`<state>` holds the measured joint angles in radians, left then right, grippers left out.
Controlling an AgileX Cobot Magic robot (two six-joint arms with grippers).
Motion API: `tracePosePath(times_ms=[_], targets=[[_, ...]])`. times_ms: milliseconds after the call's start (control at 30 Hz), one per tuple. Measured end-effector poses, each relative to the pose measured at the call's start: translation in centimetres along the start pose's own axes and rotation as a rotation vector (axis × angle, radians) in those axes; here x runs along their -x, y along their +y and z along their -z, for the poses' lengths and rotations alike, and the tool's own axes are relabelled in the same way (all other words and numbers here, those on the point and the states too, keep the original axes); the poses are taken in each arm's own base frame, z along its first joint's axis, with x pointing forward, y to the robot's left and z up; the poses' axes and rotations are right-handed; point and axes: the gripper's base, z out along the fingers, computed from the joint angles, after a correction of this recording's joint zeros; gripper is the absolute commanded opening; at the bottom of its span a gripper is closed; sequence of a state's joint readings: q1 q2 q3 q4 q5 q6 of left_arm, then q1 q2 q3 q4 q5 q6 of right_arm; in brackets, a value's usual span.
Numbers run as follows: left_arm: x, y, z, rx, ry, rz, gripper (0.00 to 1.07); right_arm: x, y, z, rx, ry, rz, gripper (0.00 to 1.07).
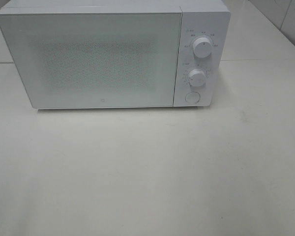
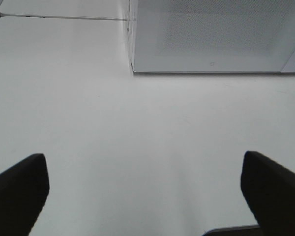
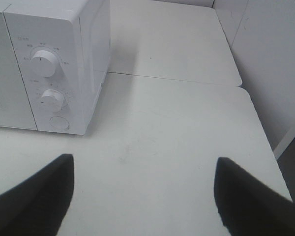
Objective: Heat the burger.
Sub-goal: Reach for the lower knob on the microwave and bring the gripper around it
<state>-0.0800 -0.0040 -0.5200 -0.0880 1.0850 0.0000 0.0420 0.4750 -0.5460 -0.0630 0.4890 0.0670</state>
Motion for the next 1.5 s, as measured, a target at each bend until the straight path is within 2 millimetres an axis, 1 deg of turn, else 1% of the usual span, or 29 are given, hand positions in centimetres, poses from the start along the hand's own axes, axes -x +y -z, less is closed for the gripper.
tracePosePath(times_ms=[33,100,200,267,333,367,400,467,500,567,600,633,700,733,800,867,900,967,1000,1033,1100,1167,1200,1267,1300,1367,1467,1500], targets=[[0.0,0.0,0.0,0.0,0.0,0.0,0.98,0.0,0.0,0.0,0.0,0.0,0.0,0.76],[0.0,0.0,0.0,0.0,0.0,0.0,0.98,0.5,0.1,-1.0,0.004,-0.014,-0.008,0.76],[0.0,0.0,0.0,0.0,0.0,0.0,0.98,0.7,0.1,-1.3,0.005,-0.023,-0.015,0.76],[0.0,0.0,0.0,0.0,0.0,0.0,0.98,1.1,0.2,-2.7,0.013,-0.068,-0.035,0.76],[0.0,0.0,0.0,0.0,0.0,0.0,0.98,1.0,0.2,-3.0,0.016,-0.077,-0.042,0.76],[0.0,0.0,0.0,0.0,0.0,0.0,0.98,0.7,0.3,-3.8,0.019,-0.081,-0.048,0.76],[0.0,0.0,0.0,0.0,0.0,0.0,0.98,0.7,0.3,-3.8,0.019,-0.081,-0.048,0.76],[0.0,0.0,0.0,0.0,0.0,0.0,0.98,-0.1,0.4,-4.8,0.024,-0.082,-0.059,0.76],[0.0,0.0,0.0,0.0,0.0,0.0,0.98,-0.1,0.4,-4.8,0.024,-0.082,-0.059,0.76],[0.0,0.0,0.0,0.0,0.0,0.0,0.98,-1.1,0.4,-6.0,0.029,-0.082,-0.063,0.76],[0.0,0.0,0.0,0.0,0.0,0.0,0.98,-1.1,0.4,-6.0,0.029,-0.082,-0.063,0.76],[0.0,0.0,0.0,0.0,0.0,0.0,0.98,-1.7,0.5,-6.6,0.034,-0.097,-0.064,0.76],[0.0,0.0,0.0,0.0,0.0,0.0,0.98,-1.9,0.5,-7.0,0.037,-0.106,-0.063,0.76],[0.0,0.0,0.0,0.0,0.0,0.0,0.98,-2.3,0.6,-7.7,0.042,-0.119,-0.063,0.76],[0.0,0.0,0.0,0.0,0.0,0.0,0.98,-2.5,0.6,-8.0,0.045,-0.127,-0.063,0.76],[0.0,0.0,0.0,0.0,0.0,0.0,0.98,-2.8,0.7,-9.0,0.051,-0.139,-0.064,0.76],[0.0,0.0,0.0,0.0,0.0,0.0,0.98,-2.8,0.7,-9.0,0.051,-0.139,-0.064,0.76],[0.0,0.0,0.0,0.0,0.0,0.0,0.98,-3.0,0.7,-10.1,0.055,-0.137,-0.064,0.76],[0.0,0.0,0.0,0.0,0.0,0.0,0.98,-3.0,0.7,-10.1,0.055,-0.137,-0.064,0.76],[0.0,0.0,0.0,0.0,0.0,0.0,0.98,-3.2,0.8,-10.8,0.057,-0.129,-0.066,0.76],[0.0,0.0,0.0,0.0,0.0,0.0,0.98,-3.2,0.8,-11.2,0.059,-0.132,-0.067,0.76],[0.0,0.0,0.0,0.0,0.0,0.0,0.98,-3.4,0.9,-12.3,0.063,-0.14,-0.068,0.76],[0.0,0.0,0.0,0.0,0.0,0.0,0.98,-3.4,0.9,-12.3,0.063,-0.14,-0.068,0.76],[0.0,0.0,0.0,0.0,0.0,0.0,0.98,-3.6,0.7,-13.7,0.043,-0.167,-0.07,0.76],[0.0,0.0,0.0,0.0,0.0,0.0,0.98,-3.6,0.7,-13.7,0.043,-0.167,-0.07,0.76],[0.0,0.0,0.0,0.0,0.0,0.0,0.98,-4.0,0.9,-14.8,0.023,-0.165,-0.066,0.76],[0.0,0.0,0.0,0.0,0.0,0.0,0.98,-4.1,1.1,-15.1,0.02,-0.168,-0.059,0.76],[0.0,0.0,0.0,0.0,0.0,0.0,0.98,-4.2,1.7,-15.5,0.017,-0.185,-0.037,0.76]])
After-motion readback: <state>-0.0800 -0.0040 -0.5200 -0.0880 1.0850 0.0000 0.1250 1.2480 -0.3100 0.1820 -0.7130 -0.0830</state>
